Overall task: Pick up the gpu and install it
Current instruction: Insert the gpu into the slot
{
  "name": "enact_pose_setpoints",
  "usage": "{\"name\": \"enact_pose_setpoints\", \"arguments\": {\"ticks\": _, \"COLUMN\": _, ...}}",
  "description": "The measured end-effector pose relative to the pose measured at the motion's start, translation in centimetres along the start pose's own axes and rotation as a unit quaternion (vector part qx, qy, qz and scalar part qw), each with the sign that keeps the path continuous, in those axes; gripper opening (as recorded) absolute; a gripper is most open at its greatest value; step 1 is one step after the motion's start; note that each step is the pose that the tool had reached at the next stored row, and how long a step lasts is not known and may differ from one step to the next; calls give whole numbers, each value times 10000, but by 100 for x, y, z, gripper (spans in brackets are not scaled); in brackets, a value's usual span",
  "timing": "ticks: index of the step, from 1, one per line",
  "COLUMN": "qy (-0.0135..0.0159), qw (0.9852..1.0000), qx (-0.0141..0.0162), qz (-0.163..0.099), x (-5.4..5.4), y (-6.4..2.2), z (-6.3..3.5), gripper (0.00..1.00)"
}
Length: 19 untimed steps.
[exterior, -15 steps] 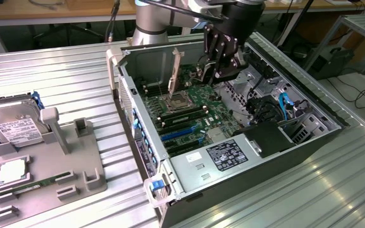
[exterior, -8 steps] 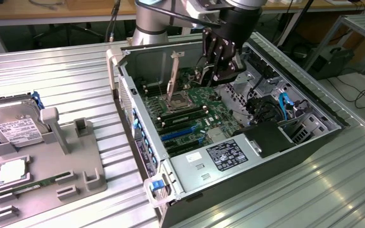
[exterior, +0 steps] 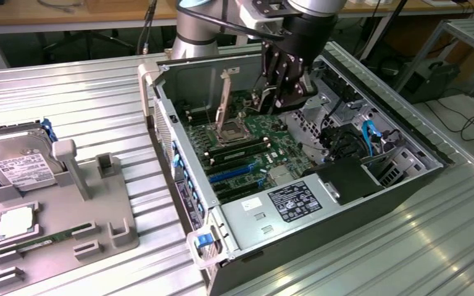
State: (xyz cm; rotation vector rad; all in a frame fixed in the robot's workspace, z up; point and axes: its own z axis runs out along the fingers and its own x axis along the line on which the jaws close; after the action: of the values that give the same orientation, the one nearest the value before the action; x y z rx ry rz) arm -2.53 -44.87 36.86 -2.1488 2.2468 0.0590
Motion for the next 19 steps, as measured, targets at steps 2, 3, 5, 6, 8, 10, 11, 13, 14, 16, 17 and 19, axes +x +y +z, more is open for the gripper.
{"name": "enact_pose_setpoints", "arguments": {"ticks": 2, "qy": 0, "qw": 10000, "qx": 0, "qz": -1, "x": 1, "y": 4, "z": 13, "gripper": 28}}
{"name": "enact_pose_setpoints", "arguments": {"ticks": 3, "qy": 0, "qw": 10000, "qx": 0, "qz": -1, "x": 2, "y": 6, "z": 18, "gripper": 28}}
{"name": "enact_pose_setpoints", "arguments": {"ticks": 5, "qy": 0, "qw": 10000, "qx": 0, "qz": -2, "x": 3, "y": 11, "z": 29, "gripper": 28}}
{"name": "enact_pose_setpoints", "arguments": {"ticks": 6, "qy": 0, "qw": 10000, "qx": 0, "qz": -2, "x": 4, "y": 13, "z": 34, "gripper": 28}}
{"name": "enact_pose_setpoints", "arguments": {"ticks": 8, "qy": 0, "qw": 10000, "qx": 2, "qz": -3, "x": 5, "y": 18, "z": 42, "gripper": 28}}
{"name": "enact_pose_setpoints", "arguments": {"ticks": 10, "qy": 0, "qw": 10000, "qx": 3, "qz": -4, "x": 6, "y": 23, "z": 49, "gripper": 28}}
{"name": "enact_pose_setpoints", "arguments": {"ticks": 11, "qy": 0, "qw": 10000, "qx": 3, "qz": -5, "x": 6, "y": 24, "z": 52, "gripper": 28}}
{"name": "enact_pose_setpoints", "arguments": {"ticks": 13, "qy": 0, "qw": 10000, "qx": 3, "qz": -7, "x": 7, "y": 29, "z": 60, "gripper": 28}}
{"name": "enact_pose_setpoints", "arguments": {"ticks": 14, "qy": 0, "qw": 10000, "qx": 3, "qz": -8, "x": 7, "y": 30, "z": 63, "gripper": 28}}
{"name": "enact_pose_setpoints", "arguments": {"ticks": 16, "qy": 0, "qw": 10000, "qx": 3, "qz": -9, "x": 8, "y": 34, "z": 70, "gripper": 28}}
{"name": "enact_pose_setpoints", "arguments": {"ticks": 17, "qy": 0, "qw": 10000, "qx": 4, "qz": -10, "x": 8, "y": 35, "z": 73, "gripper": 28}}
{"name": "enact_pose_setpoints", "arguments": {"ticks": 19, "qy": 0, "qw": 10000, "qx": 4, "qz": -12, "x": 9, "y": 38, "z": 80, "gripper": 28}}
